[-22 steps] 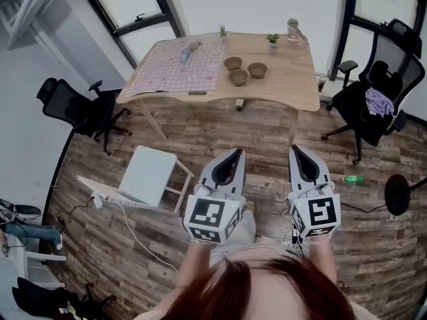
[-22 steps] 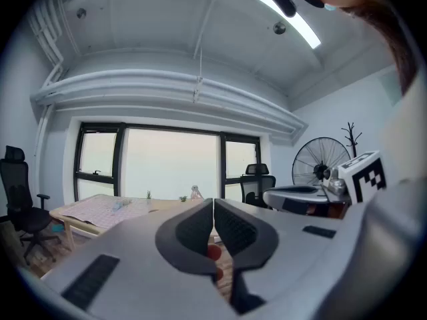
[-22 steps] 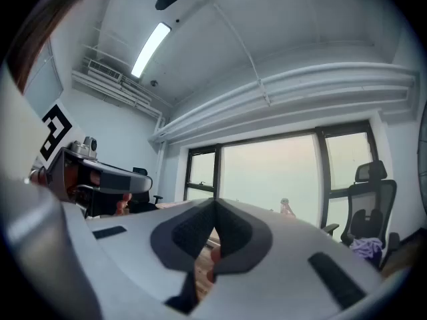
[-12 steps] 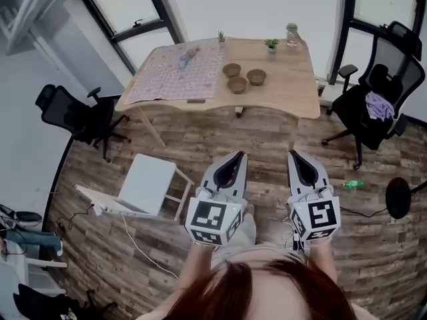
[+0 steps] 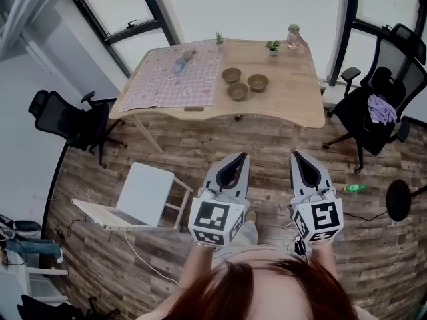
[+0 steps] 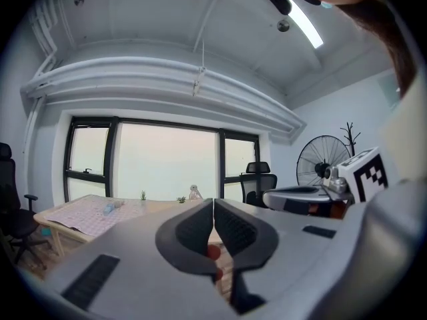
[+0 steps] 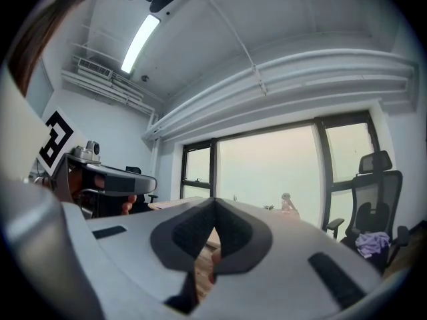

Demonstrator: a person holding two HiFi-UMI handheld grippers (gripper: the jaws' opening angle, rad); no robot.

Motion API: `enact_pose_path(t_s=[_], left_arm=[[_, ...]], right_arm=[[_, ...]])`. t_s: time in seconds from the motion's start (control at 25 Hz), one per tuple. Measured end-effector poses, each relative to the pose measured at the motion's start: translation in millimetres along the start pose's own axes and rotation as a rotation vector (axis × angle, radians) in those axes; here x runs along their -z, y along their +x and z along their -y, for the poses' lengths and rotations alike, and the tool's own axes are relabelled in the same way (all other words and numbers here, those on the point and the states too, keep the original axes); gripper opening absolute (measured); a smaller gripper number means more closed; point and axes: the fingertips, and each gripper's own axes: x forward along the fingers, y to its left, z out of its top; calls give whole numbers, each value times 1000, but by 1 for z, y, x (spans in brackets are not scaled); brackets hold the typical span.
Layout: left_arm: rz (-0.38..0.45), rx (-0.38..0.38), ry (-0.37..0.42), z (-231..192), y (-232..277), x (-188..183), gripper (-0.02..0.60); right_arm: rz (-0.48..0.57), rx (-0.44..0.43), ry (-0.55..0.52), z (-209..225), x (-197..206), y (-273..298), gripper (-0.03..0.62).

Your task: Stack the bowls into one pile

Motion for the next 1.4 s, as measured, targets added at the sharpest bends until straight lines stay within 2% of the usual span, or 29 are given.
enact_pose_path(t_s=[0.24, 0.92, 1.4], left_arm=[[-2, 8, 1, -32, 24, -4, 11], [9, 33, -31, -133, 76, -10, 11], [6, 65, -60, -168, 108, -7, 11]], right_arm=[[2, 4, 41, 5, -3, 41, 0], [-33, 35, -7, -3, -13, 154, 0], [-72, 35, -37, -5, -8, 202, 0]])
